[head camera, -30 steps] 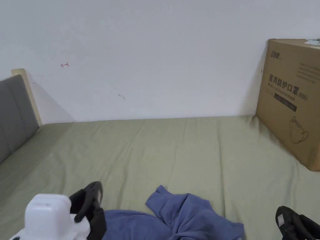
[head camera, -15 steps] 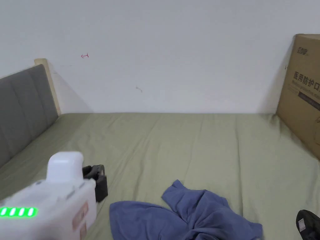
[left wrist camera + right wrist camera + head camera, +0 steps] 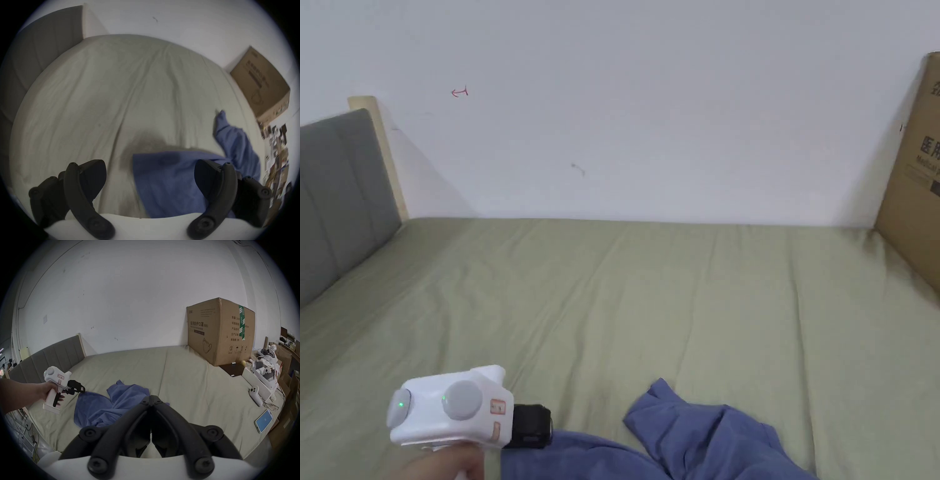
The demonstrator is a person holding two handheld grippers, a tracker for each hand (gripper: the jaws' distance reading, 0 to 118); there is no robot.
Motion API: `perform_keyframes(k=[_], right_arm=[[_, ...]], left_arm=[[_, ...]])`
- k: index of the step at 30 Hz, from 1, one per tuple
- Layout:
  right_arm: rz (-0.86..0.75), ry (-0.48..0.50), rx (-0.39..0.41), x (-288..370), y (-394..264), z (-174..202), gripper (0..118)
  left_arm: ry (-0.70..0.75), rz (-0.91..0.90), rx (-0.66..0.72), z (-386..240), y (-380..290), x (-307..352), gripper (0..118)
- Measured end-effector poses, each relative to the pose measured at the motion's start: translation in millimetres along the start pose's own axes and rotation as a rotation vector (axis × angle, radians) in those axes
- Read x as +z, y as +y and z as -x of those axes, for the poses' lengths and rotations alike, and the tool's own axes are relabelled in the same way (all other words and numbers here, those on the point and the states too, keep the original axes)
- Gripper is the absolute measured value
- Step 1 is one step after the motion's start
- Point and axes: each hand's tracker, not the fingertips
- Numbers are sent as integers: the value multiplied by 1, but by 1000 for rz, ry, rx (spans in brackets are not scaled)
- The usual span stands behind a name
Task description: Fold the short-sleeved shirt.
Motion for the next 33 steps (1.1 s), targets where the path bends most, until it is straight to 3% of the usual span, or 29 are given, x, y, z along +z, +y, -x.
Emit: perform_keyframes(k=[1,2,4,5,6,9,12,14,17,18,19,21,22,23,24,27,30,31,32,33], right_arm=[[14,-4,8,-4,-2,1,0],[22,-6,12,-7,-4,1,0],[40,-2,24,-14,-6,3,0],[44,5,29,-18,-6,4,0],[45,11,33,-22,-6,4,0],[28,52,38,-42,6,8,0],[11,164,10,-80,41,10,0],[117,231,5,-125,71,14,0],[470,343,4,-219,110,27,0],[520,373,2,-245,115,30,7],[518,351,2,-271,116,37,39],[652,284,105,-322,116,54,115],[694,250,151,-341,112,57,115],[740,283,184,-359,113,61,116],[765,232,221,-374,109,66,116],[887,189,261,-414,68,76,116],[992,40,290,-445,42,77,114],[1078,1,268,-453,34,71,114],[1075,23,167,-451,32,65,113],[1022,37,128,-445,38,65,107]], left_arm=[[28,14,-57,-3,1,-10,104],[25,26,-99,-7,-2,-15,83],[36,12,-222,-29,-16,-12,55],[128,-58,-331,-39,-24,-3,27],[84,-84,-390,-46,-29,2,7],[75,-66,-446,-59,-45,14,7],[-43,-150,-262,-50,-51,35,7],[-37,-263,-168,-36,-55,58,7],[-53,-376,-143,-26,-66,91,7],[-58,-390,-134,-24,-69,98,7],[-74,-396,-120,-22,-73,105,7],[-118,-412,-70,-19,-81,114,7],[-135,-419,-45,-16,-86,118,7],[-142,-421,-37,-14,-90,121,7],[-145,-417,-41,-12,-95,124,7],[-125,-425,-54,-4,-110,124,7],[-112,-407,-67,-2,-122,122,7],[-109,-398,-67,0,-125,121,7],[-108,-382,-71,1,-127,119,7],[-104,-370,-74,0,-130,118,7]])
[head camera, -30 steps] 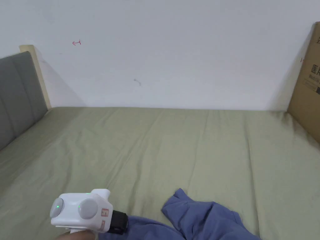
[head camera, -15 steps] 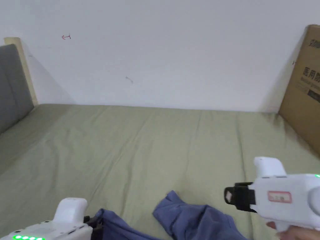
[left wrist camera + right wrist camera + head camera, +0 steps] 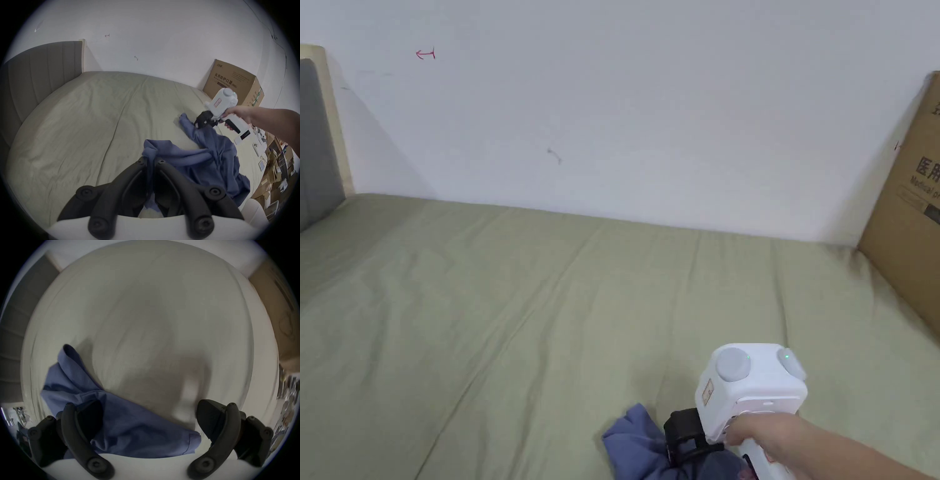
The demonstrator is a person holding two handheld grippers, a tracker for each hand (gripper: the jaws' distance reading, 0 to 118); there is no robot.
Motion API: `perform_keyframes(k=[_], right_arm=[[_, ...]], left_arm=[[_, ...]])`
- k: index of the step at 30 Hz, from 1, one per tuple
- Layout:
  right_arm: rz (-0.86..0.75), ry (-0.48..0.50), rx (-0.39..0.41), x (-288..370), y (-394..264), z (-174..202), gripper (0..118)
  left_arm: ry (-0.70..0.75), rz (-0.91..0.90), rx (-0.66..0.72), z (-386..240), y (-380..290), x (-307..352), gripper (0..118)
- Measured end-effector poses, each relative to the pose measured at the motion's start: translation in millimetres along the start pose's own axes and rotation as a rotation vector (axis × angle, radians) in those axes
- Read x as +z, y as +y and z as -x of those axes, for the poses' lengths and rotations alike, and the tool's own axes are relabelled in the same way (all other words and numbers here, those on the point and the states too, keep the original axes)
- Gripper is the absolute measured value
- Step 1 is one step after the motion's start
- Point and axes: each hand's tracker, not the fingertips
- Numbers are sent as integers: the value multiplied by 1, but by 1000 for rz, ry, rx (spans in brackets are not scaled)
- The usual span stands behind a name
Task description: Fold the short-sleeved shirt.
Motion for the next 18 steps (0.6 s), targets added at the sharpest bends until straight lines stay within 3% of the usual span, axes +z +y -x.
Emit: perform_keyframes(k=[1,2,3,4,5,7,11,18], right_arm=[[-9,-16,39,10,-4,2,86],[-33,3,95,20,-10,6,57],[-55,-3,146,30,-15,9,13],[-78,-8,210,40,-23,13,1],[-79,-12,252,44,-26,16,1],[-130,20,250,65,-43,15,1],[-269,145,158,118,-78,-4,1],[-501,230,26,245,-157,-72,1]], left_arm=[[3,11,-2,0,-3,0,7],[2,20,-4,1,-6,-1,7],[-3,33,-7,2,-7,-2,7],[-3,47,-11,0,-9,-2,7],[0,52,-12,-1,-10,-1,7],[4,52,-3,-2,-11,4,7],[0,2,20,-4,2,31,7],[32,-155,-15,-3,77,89,7]])
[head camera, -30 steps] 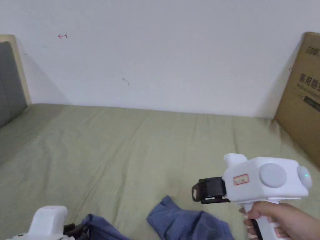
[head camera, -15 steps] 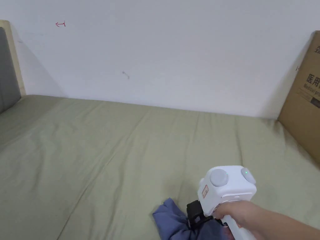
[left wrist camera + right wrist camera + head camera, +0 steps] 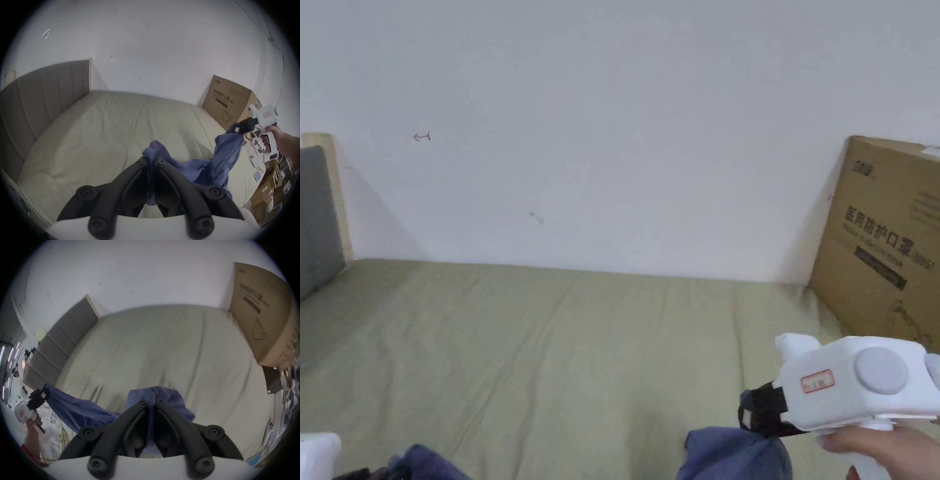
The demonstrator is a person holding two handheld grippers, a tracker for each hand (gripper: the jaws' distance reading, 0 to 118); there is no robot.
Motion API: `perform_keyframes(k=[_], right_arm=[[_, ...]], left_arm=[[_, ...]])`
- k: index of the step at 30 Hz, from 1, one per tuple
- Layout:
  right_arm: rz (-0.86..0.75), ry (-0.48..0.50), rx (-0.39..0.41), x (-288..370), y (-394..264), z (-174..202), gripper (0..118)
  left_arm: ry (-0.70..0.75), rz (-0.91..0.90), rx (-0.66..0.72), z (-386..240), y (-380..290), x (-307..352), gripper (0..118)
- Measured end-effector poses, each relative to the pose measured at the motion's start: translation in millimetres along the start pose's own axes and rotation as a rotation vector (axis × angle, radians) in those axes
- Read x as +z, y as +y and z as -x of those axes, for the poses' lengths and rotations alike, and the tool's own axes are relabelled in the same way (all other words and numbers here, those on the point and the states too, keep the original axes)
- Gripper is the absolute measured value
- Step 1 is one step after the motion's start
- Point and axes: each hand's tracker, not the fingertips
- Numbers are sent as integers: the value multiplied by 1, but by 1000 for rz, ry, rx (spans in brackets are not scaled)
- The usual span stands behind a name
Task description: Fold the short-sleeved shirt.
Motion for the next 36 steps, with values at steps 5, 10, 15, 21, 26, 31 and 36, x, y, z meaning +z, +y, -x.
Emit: perform_keyframes(k=[5,10,15,21,26,31,36], right_arm=[[-162,-17,-117,96,5,-28,1],[-311,-30,-136,162,19,-20,1],[-404,-55,-119,192,61,-7,1],[-505,-79,-173,201,119,-3,1],[-607,-113,-187,200,176,-5,1],[-672,-186,-136,197,228,-10,1],[-678,-243,-93,175,239,-19,1]], left_arm=[[36,-83,-53,-7,74,24,7],[38,-134,-99,-21,148,36,7],[42,-210,-114,-41,216,37,7],[67,-337,-47,-53,275,23,7],[92,-382,-95,-59,308,-7,7],[117,-421,-54,-61,332,-41,7],[133,-436,-96,-62,337,-71,7]])
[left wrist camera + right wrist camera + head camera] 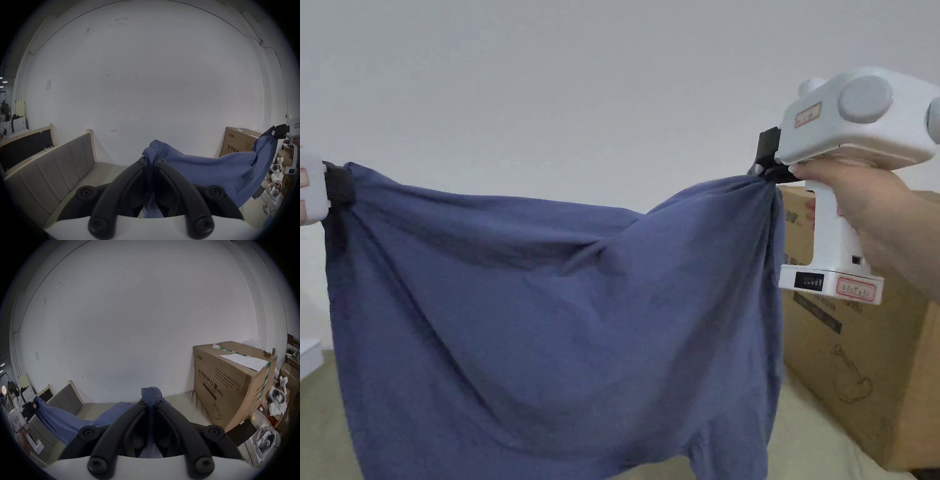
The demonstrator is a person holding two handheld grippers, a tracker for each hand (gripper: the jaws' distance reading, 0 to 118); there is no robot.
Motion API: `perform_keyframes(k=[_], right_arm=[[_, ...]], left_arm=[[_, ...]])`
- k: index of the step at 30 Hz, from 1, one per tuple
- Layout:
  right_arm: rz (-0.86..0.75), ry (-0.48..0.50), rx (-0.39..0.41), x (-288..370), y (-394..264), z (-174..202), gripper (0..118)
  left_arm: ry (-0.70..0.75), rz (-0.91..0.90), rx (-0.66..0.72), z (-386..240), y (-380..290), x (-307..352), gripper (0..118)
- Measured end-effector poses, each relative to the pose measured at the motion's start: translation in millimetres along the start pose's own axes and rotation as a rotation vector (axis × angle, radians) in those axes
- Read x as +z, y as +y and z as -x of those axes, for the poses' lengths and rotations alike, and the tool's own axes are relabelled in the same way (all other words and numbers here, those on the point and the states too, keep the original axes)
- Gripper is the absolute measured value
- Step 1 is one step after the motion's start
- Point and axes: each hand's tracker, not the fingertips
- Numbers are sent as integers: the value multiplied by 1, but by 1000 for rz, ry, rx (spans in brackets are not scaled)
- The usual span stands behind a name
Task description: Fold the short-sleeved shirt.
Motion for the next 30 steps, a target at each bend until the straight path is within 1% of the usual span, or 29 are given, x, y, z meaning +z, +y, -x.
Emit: perform_keyframes(k=[2,4,6,7,9,10,11,13,16,17,18,19,21,23,25,26,27,28,29,30], right_arm=[[3,0,5,-11,-26,-4,1],[47,-2,-11,-21,-73,-11,1],[152,7,-46,-34,-131,-22,1],[238,5,-53,-40,-170,-28,1],[353,-19,-65,-46,-248,-38,1],[432,-25,-70,-44,-293,-43,1],[475,-25,-76,-43,-324,-46,1],[565,-15,-92,-25,-389,-54,1],[668,2,-74,19,-450,-68,1],[669,25,-84,36,-460,-75,1],[639,36,-84,60,-469,-84,1],[641,43,-77,82,-476,-91,1],[629,62,-93,124,-477,-107,1],[611,87,-123,174,-472,-119,1],[615,92,-139,208,-466,-129,1],[636,100,-153,220,-464,-132,1],[632,94,-162,239,-460,-124,1],[647,94,-189,250,-460,-125,1],[683,100,-217,256,-463,-124,1],[687,96,-230,261,-466,-123,1]], left_arm=[[-17,26,-7,-5,-19,-6,7],[-47,107,25,-9,-56,-9,7],[-57,196,41,-13,-108,-8,7],[-60,248,51,-15,-140,-5,7],[-59,387,26,-20,-207,5,7],[-75,462,20,-20,-251,11,7],[-79,522,14,-21,-275,18,7],[-110,632,47,-23,-333,44,7],[-129,708,90,-8,-388,86,7],[-126,704,95,-4,-396,101,7],[-135,716,98,-9,-392,134,7],[-131,712,98,-5,-394,156,7],[-158,720,79,7,-395,189,7],[-165,718,23,23,-391,221,7],[-139,729,27,34,-383,251,7],[-143,741,29,38,-376,263,7],[-146,760,28,41,-372,275,7],[-151,779,20,42,-370,287,7],[-148,789,16,42,-368,296,7],[-151,803,17,44,-369,299,7]])
